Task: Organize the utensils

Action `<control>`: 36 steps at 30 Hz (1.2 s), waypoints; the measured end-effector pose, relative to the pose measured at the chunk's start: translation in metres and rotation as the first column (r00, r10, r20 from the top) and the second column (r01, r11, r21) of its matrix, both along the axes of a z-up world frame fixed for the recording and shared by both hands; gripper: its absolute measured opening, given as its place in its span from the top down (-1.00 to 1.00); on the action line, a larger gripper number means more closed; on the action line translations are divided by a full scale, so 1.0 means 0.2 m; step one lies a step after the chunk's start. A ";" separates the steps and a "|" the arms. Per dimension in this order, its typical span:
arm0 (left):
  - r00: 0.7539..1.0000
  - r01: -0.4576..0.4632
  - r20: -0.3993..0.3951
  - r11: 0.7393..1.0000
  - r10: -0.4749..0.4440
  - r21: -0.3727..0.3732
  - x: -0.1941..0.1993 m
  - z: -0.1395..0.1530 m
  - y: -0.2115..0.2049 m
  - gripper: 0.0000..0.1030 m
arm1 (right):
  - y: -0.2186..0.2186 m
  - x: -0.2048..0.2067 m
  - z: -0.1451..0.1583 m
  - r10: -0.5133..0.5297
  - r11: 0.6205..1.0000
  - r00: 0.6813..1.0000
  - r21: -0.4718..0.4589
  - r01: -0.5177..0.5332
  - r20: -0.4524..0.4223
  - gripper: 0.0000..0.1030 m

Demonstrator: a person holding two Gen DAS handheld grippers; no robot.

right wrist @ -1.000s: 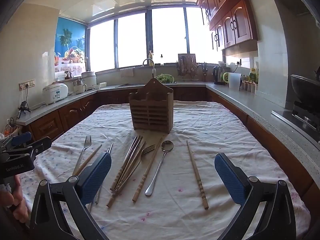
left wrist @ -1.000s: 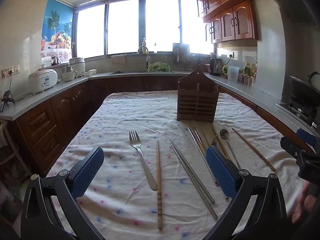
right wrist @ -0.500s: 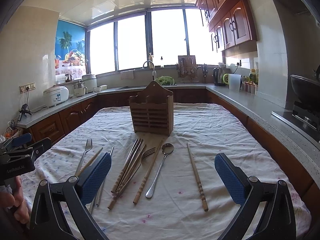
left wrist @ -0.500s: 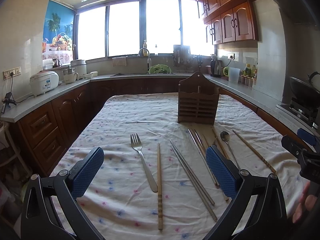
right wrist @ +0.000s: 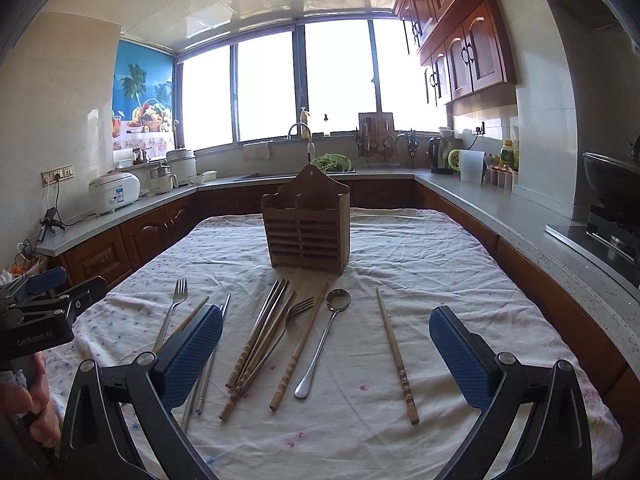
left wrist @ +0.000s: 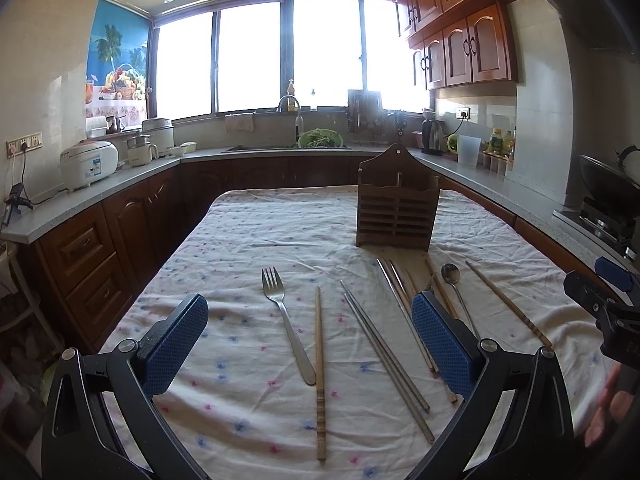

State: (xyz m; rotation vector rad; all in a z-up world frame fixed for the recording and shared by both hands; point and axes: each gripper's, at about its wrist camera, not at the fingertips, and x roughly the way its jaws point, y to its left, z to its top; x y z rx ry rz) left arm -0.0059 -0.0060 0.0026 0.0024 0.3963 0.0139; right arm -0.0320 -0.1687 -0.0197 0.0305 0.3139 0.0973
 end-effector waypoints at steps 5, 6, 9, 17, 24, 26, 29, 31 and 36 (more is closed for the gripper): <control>1.000 0.002 -0.001 1.000 -0.002 -0.003 0.00 0.00 0.01 -1.00 | 0.00 0.00 0.00 0.001 1.000 1.000 0.001 -0.001 0.000 -1.00; 1.000 0.001 -0.001 1.000 -0.001 -0.002 0.00 0.00 0.01 -1.00 | 0.00 0.00 0.00 0.001 1.000 1.000 0.002 -0.001 0.000 -1.00; 1.000 0.002 -0.002 1.000 -0.002 -0.003 0.00 0.00 0.00 -1.00 | 0.00 0.01 0.00 0.003 1.000 1.000 0.001 -0.003 -0.003 -1.00; 1.000 0.003 -0.002 1.000 -0.003 -0.004 0.00 0.00 0.01 -1.00 | 0.00 0.01 0.00 0.003 1.000 1.000 0.002 -0.003 -0.004 -1.00; 1.000 0.002 -0.005 1.000 -0.002 -0.007 0.01 0.00 0.01 -1.00 | 0.00 0.01 0.00 0.006 1.000 1.000 0.006 -0.006 -0.007 -1.00; 1.000 0.000 -0.009 1.000 0.000 -0.008 0.01 0.00 0.02 -1.00 | 0.00 0.01 0.00 0.006 1.000 1.000 0.005 -0.006 -0.007 -1.00; 0.999 0.005 -0.033 1.000 -0.006 -0.018 0.03 -0.01 0.03 -1.00 | 0.01 0.01 -0.01 0.009 1.000 1.000 0.004 -0.009 -0.007 -1.00; 0.998 0.007 -0.057 1.000 -0.008 -0.027 0.06 -0.03 0.03 -1.00 | 0.01 0.02 -0.01 0.015 1.000 1.000 0.003 -0.015 -0.010 -1.00; 0.993 0.005 -0.114 0.999 -0.011 -0.052 0.12 -0.06 0.05 -1.00 | 0.00 0.05 -0.01 0.019 1.000 0.999 0.007 -0.019 -0.027 -1.00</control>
